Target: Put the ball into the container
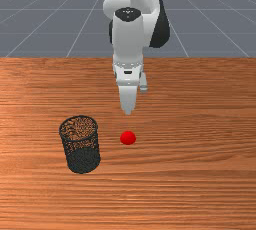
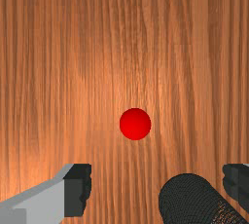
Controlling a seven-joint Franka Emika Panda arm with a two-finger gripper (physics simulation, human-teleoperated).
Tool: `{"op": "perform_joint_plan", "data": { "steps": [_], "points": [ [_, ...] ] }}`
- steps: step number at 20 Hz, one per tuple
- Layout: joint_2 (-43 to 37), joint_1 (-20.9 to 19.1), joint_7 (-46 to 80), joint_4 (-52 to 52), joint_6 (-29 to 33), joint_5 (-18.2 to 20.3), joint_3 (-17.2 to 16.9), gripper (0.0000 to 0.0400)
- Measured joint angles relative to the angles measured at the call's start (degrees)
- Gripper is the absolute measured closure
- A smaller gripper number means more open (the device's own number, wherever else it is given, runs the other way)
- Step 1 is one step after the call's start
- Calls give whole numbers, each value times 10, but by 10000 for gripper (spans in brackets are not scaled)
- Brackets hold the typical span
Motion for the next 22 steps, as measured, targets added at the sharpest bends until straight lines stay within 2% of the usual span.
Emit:
{"op": "perform_joint_plan", "data": {
  "steps": [1,2,3,5,6,7,8,9,11,13,18,20,22],
  "points": [
    [0,0,0,0,0,0,0,157],
    [0,0,0,0,0,0,0,252],
    [0,0,0,0,0,0,0,310],
    [0,0,0,0,0,0,0,367],
    [4,33,68,7,-13,-67,-26,223],
    [1,22,42,2,-3,-34,-11,135],
    [3,24,42,2,1,-34,-10,82],
    [5,22,37,1,4,-28,-7,50],
    [9,22,38,0,9,-28,-8,18],
    [12,20,32,-1,13,-22,-5,7],
    [13,18,30,-1,13,-37,-15,1],
    [26,8,14,10,5,-19,-8,0],
    [41,8,14,14,9,-19,-8,0]
  ]
}}
